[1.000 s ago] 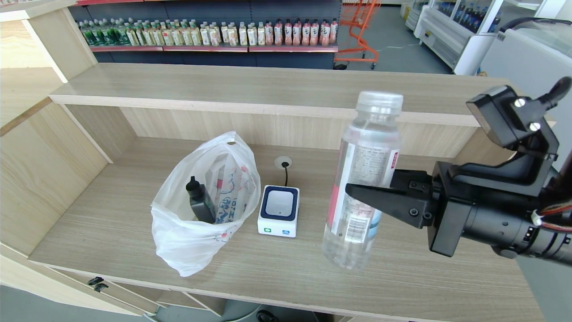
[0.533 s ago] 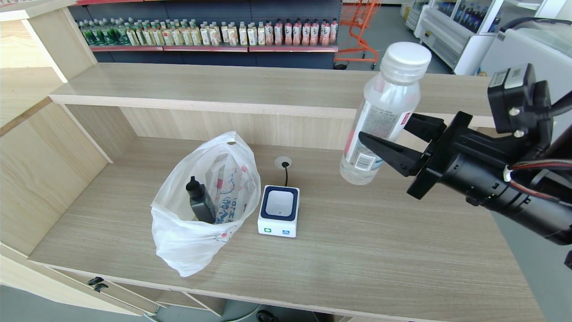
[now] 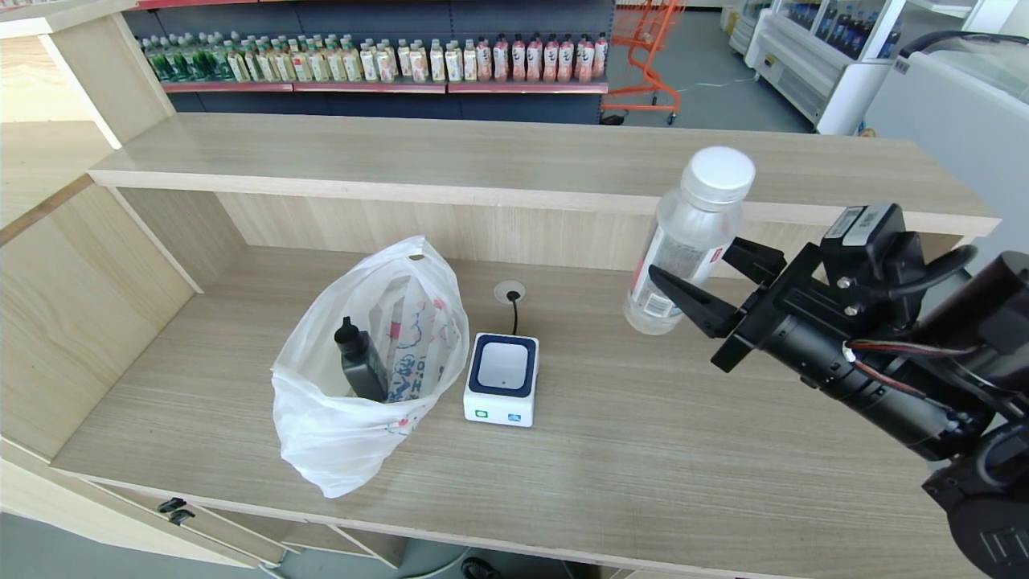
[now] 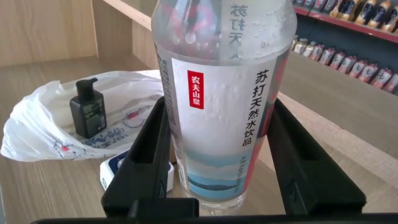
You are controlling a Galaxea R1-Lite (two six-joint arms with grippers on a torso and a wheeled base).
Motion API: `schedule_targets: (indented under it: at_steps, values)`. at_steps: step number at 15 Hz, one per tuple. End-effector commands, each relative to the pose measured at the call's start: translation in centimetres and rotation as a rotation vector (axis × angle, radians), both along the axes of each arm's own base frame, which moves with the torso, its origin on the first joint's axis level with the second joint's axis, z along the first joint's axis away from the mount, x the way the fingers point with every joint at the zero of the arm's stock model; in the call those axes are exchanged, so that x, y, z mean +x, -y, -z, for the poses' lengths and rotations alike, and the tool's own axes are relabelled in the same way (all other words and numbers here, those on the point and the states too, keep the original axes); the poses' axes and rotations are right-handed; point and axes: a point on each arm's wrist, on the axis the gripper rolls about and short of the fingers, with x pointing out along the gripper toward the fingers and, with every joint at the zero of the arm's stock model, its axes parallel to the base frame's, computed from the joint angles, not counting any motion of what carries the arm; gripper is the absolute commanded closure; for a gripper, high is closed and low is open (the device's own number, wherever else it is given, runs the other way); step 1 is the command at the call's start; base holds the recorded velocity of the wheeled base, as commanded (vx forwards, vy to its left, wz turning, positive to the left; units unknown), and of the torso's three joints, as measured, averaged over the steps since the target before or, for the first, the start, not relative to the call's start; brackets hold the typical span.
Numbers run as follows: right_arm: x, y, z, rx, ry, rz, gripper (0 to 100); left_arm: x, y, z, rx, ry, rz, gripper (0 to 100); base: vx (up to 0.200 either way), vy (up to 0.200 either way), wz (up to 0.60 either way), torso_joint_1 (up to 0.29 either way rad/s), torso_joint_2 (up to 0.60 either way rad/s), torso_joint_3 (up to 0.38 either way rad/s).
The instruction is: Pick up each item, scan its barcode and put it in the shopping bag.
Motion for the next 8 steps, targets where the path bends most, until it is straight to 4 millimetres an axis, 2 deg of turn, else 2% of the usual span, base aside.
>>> schedule_targets:
  at_steps: [1,5,8]
  values:
    - [0.47,-0.01,0.71,-0.011,-0.021,0.007,100,0.01,0.00,0.00,0.001,-0.002,0.000,0,0.000,0.000,0.00,0.000,0.00,0.000]
    - [0.64,0.04,0.83,-0.013,-0.023,0.008,100,0.01,0.00,0.00,-0.001,-0.002,0.000,0,0.000,0.000,0.00,0.000,0.00,0.000]
    - [0.74,-0.01,1.00,-0.014,-0.031,0.006,100,0.01,0.00,0.00,-0.001,-0.002,0.000,0,0.000,0.200,0.00,-0.006,0.00,0.005]
